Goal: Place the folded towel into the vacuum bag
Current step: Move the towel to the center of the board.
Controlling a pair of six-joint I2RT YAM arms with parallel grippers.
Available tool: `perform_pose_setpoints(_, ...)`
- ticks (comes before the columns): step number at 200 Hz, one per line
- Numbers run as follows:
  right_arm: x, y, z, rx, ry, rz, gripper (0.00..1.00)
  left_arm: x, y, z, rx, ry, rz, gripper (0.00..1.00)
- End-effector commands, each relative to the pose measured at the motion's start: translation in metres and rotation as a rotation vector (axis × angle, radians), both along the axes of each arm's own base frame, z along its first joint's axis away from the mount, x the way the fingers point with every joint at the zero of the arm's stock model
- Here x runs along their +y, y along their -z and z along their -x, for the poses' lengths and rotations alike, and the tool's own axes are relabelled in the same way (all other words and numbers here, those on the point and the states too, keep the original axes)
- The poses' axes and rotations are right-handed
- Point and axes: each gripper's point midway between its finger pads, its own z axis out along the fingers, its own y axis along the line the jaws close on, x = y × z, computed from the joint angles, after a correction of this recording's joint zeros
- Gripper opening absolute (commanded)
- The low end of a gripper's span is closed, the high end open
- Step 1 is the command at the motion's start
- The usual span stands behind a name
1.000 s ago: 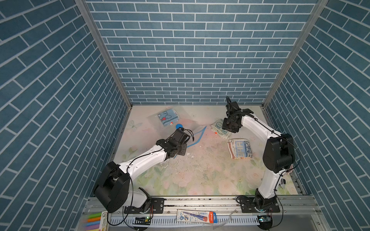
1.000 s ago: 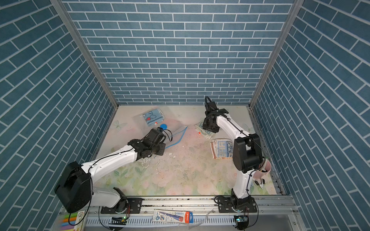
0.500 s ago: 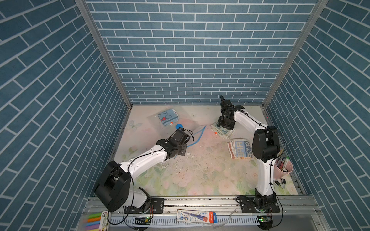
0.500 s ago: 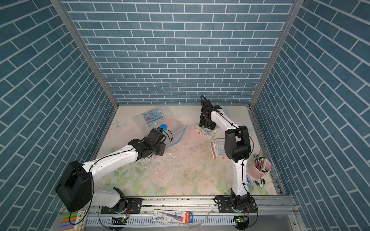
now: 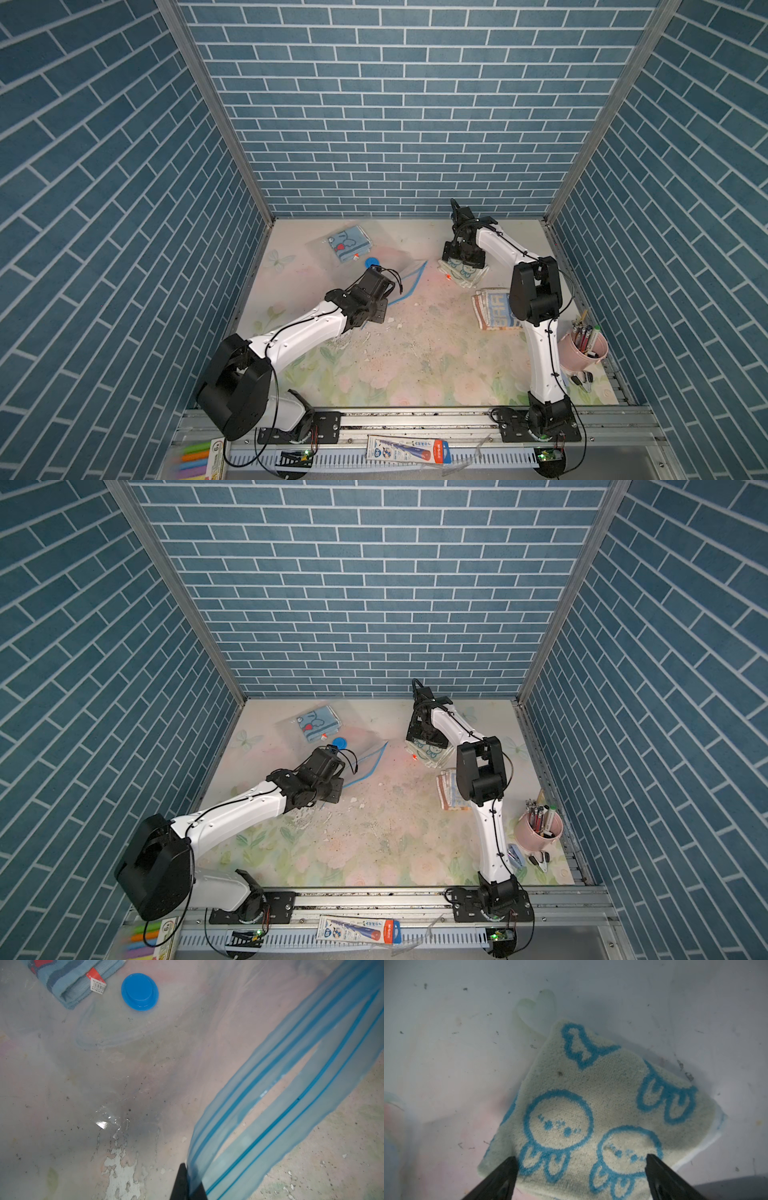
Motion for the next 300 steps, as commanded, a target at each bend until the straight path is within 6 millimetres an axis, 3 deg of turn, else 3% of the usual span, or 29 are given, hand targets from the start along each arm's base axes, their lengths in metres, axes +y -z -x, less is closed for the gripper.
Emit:
perform_pose_setpoints(1, -0.004, 0.016, 0.007, 0.058, -0.011, 0.037, 0.97, 0.002, -0.001, -0.006, -0.006, -0.022, 0.009, 0.00)
perform_pose_setpoints(28, -0.005, 0.033, 0.015, 0.087, -0.027, 0.058, 0.95, 0.003, 0.001, -0.006, 0.004, -0.022, 0.004, 0.00)
perform_pose_setpoints(62, 0.007, 0.046, 0.031, 0.101, -0.083, 0.029, 0.91, 0.010, -0.006, -0.007, -0.020, -0.043, -0.018, 0.00)
perform_pose_setpoints(89, 0.038, 0.041, 0.048, 0.072, -0.231, -0.012, 0.90, 0.017, -0.015, -0.010, -0.041, -0.069, -0.028, 0.00)
perform_pose_setpoints(125, 0.076, 0.035, 0.089, 0.064, -0.488, -0.026, 0.90, 0.036, -0.031, -0.012, -0.093, -0.152, -0.046, 0.00)
perform_pose_setpoints(133, 0.081, 0.022, 0.098, 0.038, -0.539, -0.031, 0.89, 0.039, -0.035, -0.013, -0.107, -0.164, -0.049, 0.00)
perform_pose_setpoints(160, 0.078, 0.014, 0.128, 0.019, -0.670, -0.014, 0.91, 0.042, -0.043, -0.014, -0.132, -0.186, -0.047, 0.00)
perform_pose_setpoints(180, 0.062, 0.007, 0.134, -0.006, -0.675, 0.043, 0.92, 0.042, -0.045, -0.016, -0.134, -0.190, -0.049, 0.00)
perform_pose_setpoints(208, 0.045, -0.036, 0.120, -0.109, -0.491, 0.064, 0.93, 0.039, -0.047, -0.020, -0.131, -0.175, -0.062, 0.00)
perform_pose_setpoints(231, 0.019, -0.070, 0.113, -0.128, -0.087, -0.060, 0.92, 0.038, -0.052, -0.021, -0.123, -0.139, -0.097, 0.00)
perform_pose_setpoints(248, 0.006, -0.067, 0.122, -0.077, 0.180, -0.205, 0.91, 0.042, -0.060, -0.021, -0.133, -0.119, -0.139, 0.00)
perform_pose_setpoints(268, 0.010, -0.061, 0.133, -0.043, 0.380, -0.350, 0.86, 0.048, -0.073, -0.023, -0.170, -0.104, -0.181, 0.00)
perform_pose_setpoints(300, 0.016, -0.057, 0.157, 0.018, 0.588, -0.398, 0.85, 0.053, -0.080, -0.024, -0.203, -0.096, -0.209, 0.00)
